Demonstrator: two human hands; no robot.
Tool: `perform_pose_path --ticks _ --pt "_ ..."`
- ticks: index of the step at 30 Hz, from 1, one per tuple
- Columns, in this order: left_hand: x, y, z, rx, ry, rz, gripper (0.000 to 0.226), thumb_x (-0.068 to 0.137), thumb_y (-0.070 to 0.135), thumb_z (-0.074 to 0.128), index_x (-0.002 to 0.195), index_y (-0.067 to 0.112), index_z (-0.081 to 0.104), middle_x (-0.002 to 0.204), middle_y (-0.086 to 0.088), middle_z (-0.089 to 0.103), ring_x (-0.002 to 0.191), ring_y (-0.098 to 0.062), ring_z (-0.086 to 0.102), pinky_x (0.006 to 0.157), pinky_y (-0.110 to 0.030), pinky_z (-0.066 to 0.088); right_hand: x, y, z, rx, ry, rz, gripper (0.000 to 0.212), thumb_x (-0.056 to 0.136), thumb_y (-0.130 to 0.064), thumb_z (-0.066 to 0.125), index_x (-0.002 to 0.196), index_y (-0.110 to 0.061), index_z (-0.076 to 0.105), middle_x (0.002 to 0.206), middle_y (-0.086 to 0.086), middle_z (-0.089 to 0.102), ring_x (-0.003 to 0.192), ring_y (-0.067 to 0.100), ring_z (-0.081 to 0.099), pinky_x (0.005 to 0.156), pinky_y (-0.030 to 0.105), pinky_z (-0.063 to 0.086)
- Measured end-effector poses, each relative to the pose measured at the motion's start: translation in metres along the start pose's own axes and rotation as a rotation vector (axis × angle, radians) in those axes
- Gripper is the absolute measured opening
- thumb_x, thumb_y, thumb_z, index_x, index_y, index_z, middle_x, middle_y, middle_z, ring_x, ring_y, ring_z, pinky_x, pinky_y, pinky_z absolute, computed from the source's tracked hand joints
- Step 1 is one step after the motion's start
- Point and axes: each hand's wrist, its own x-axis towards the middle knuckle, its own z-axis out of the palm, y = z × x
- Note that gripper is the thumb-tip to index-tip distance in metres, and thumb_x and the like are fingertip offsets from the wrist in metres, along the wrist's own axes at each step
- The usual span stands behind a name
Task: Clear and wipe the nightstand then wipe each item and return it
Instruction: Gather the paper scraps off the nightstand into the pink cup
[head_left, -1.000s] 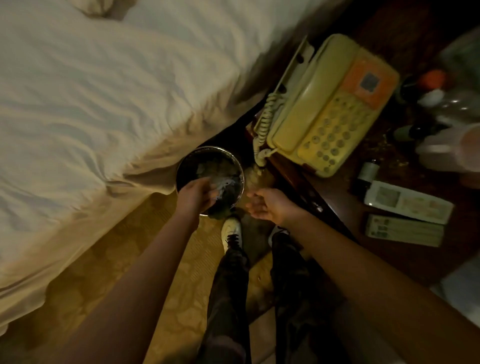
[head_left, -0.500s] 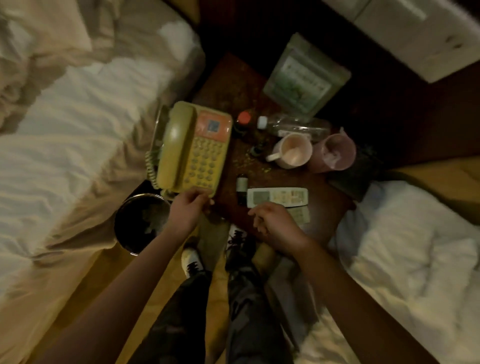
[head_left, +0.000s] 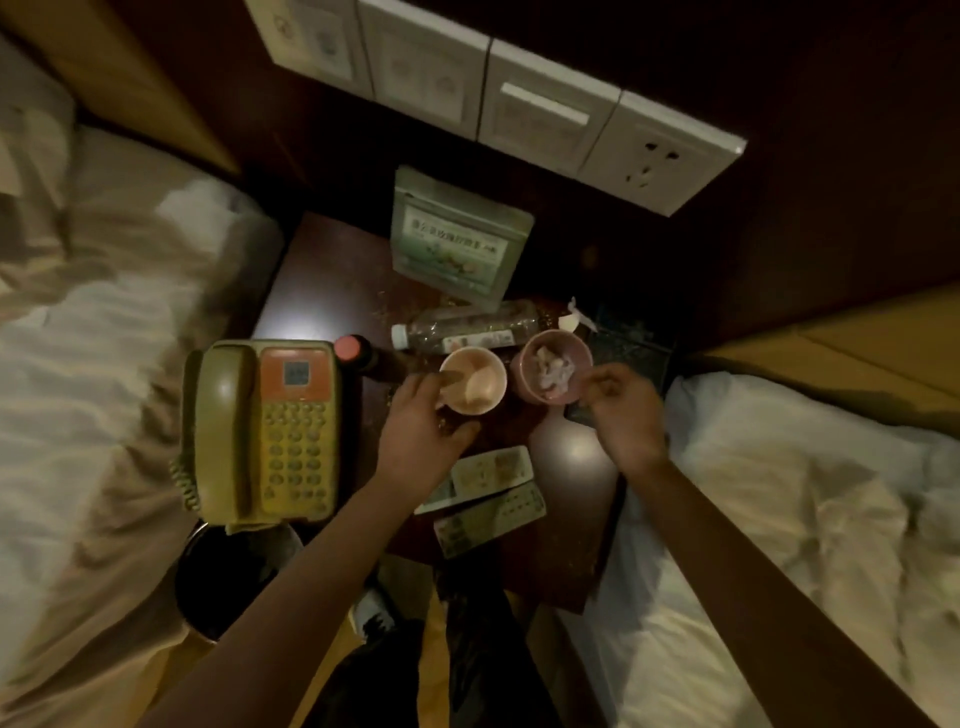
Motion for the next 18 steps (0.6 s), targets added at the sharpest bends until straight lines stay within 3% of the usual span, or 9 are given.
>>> perform_pose_path --ticks 3,7,9,11,15,18 --pt "0.022 0.006 0.014 0.153 -0.021 0.047 0.081 0.065 0.023 0.084 0.135 0.013 0.045 0.135 -0.009 0.042 0.124 -0.026 0.04 0.096 -0.03 0.036 0.018 0.001 -0.006 -0.034 0.066 -0.078 0.01 0.088 -0.004 0.059 0.095 -0.007 0.066 0.087 0.006 0.068 0.076 0.012 0.061 0.057 0.006 0.041" --pt "0.04 0.007 0.031 0.297 -0.049 0.064 0.104 0.062 0.029 0.086 0.147 0.021 0.026 0.151 -0.009 0.022 0.137 -0.028 0.024 0.107 -0.041 0.031 0.031 -0.001 -0.005 -0.201 -0.039 -0.177 0.021 0.087 0.002 0.055 0.104 -0.004 0.067 0.103 0.01 0.069 0.088 0.014 0.064 0.061 -0.004 0.037" --pt "0.048 0.006 0.037 0.414 -0.063 0.09 0.105 0.063 0.033 0.085 0.148 0.022 0.024 0.151 -0.007 0.026 0.136 -0.028 0.026 0.107 -0.043 0.029 0.034 -0.004 -0.003 -0.315 -0.093 -0.216 0.029 0.09 0.001 0.053 0.114 -0.006 0.066 0.117 0.01 0.065 0.099 0.017 0.063 0.069 -0.001 0.037" --pt "0.052 0.005 0.041 0.533 -0.049 0.111 0.095 0.068 0.036 0.081 0.147 0.021 0.028 0.147 -0.004 0.033 0.135 -0.026 0.028 0.106 -0.041 0.026 0.035 -0.006 0.002 -0.433 -0.179 -0.262 0.032 0.092 -0.002 0.049 0.121 -0.008 0.063 0.126 0.01 0.06 0.106 0.02 0.061 0.08 0.01 0.041" --pt "0.056 0.004 0.043 0.647 -0.038 0.149 0.083 0.068 0.032 0.078 0.14 0.018 0.04 0.141 -0.003 0.041 0.129 -0.027 0.035 0.102 -0.04 0.027 0.044 -0.003 0.022 -0.716 -0.395 -0.337 0.034 0.095 -0.005 0.045 0.127 -0.008 0.057 0.127 0.01 0.059 0.106 0.022 0.062 0.091 0.027 0.05" --pt "0.057 0.002 0.038 0.683 -0.092 0.194 0.085 0.064 0.03 0.079 0.139 0.018 0.04 0.143 -0.003 0.04 0.13 -0.027 0.034 0.102 -0.041 0.026 0.055 -0.014 0.031 -0.836 -0.437 -0.358 0.032 0.094 -0.002 0.045 0.125 -0.003 0.056 0.124 0.013 0.058 0.109 0.026 0.058 0.092 0.032 0.049"
